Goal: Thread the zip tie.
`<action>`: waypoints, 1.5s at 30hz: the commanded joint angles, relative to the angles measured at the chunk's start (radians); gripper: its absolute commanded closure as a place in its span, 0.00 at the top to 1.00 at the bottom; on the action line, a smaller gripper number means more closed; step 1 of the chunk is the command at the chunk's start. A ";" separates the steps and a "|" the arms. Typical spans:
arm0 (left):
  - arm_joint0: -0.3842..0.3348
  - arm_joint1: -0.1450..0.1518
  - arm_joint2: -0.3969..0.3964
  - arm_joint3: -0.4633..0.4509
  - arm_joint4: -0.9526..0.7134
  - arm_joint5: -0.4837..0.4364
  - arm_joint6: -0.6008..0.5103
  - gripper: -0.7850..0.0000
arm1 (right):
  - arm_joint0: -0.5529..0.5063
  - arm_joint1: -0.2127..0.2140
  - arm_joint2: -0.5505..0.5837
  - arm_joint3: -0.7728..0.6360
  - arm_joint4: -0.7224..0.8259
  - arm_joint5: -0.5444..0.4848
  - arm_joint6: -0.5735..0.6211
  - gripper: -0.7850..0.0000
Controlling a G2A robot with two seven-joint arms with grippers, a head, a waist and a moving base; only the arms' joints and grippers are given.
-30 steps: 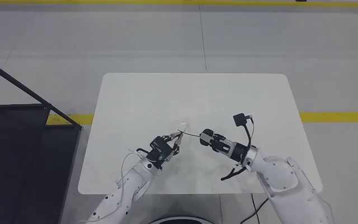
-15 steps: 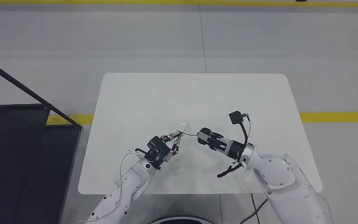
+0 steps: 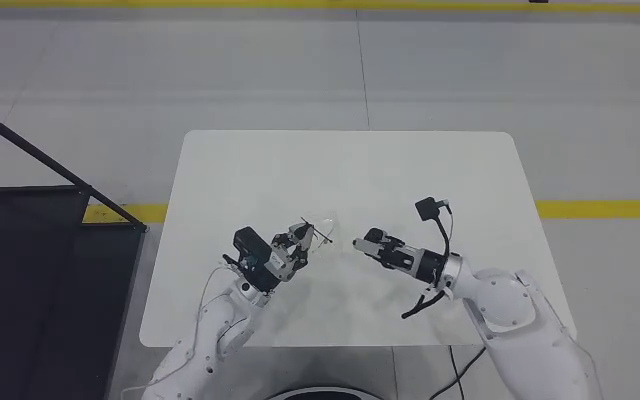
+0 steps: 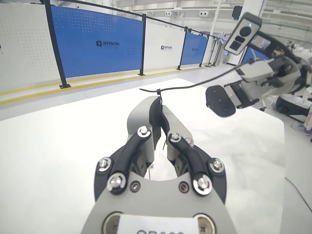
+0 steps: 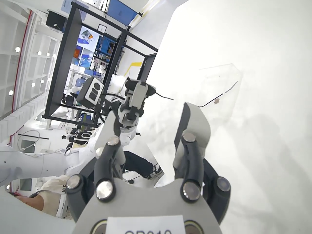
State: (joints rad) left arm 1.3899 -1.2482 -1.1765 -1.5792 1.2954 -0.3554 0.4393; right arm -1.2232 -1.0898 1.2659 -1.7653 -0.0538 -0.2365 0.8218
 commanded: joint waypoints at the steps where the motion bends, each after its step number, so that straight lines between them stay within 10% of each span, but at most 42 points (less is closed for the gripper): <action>1: 0.005 0.000 0.004 -0.006 -0.037 -0.045 -0.006 0.00 | 0.018 0.003 0.004 0.022 -0.017 0.002 0.029 1.00; 12: 0.008 -0.001 0.008 -0.014 -0.082 -0.076 -0.027 0.00 | 0.017 0.003 0.004 0.016 -0.031 0.009 0.012 1.00; 23: -0.005 -0.006 -0.006 -0.021 -0.403 -0.207 -0.150 0.00 | 0.034 -0.002 -0.052 0.061 -0.074 -0.228 -0.034 1.00; 32: -0.004 -0.004 -0.011 -0.041 -0.451 -0.228 -0.232 0.00 | 0.076 -0.020 -0.144 0.078 -0.188 -0.174 -0.123 1.00; 41: -0.010 -0.005 -0.003 -0.037 -0.447 -0.236 -0.245 0.00 | 0.101 -0.030 -0.187 0.094 -0.221 -0.161 -0.153 0.52; 45: -0.012 -0.006 -0.001 -0.033 -0.451 -0.238 -0.248 0.00 | 0.106 -0.032 -0.191 0.101 -0.217 -0.163 -0.154 0.46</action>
State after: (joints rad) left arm 1.3785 -1.2543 -1.1776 -1.6130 0.8449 -0.5932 0.1922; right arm -1.1178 -1.1211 1.0756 -1.6656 -0.2719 -0.3986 0.6672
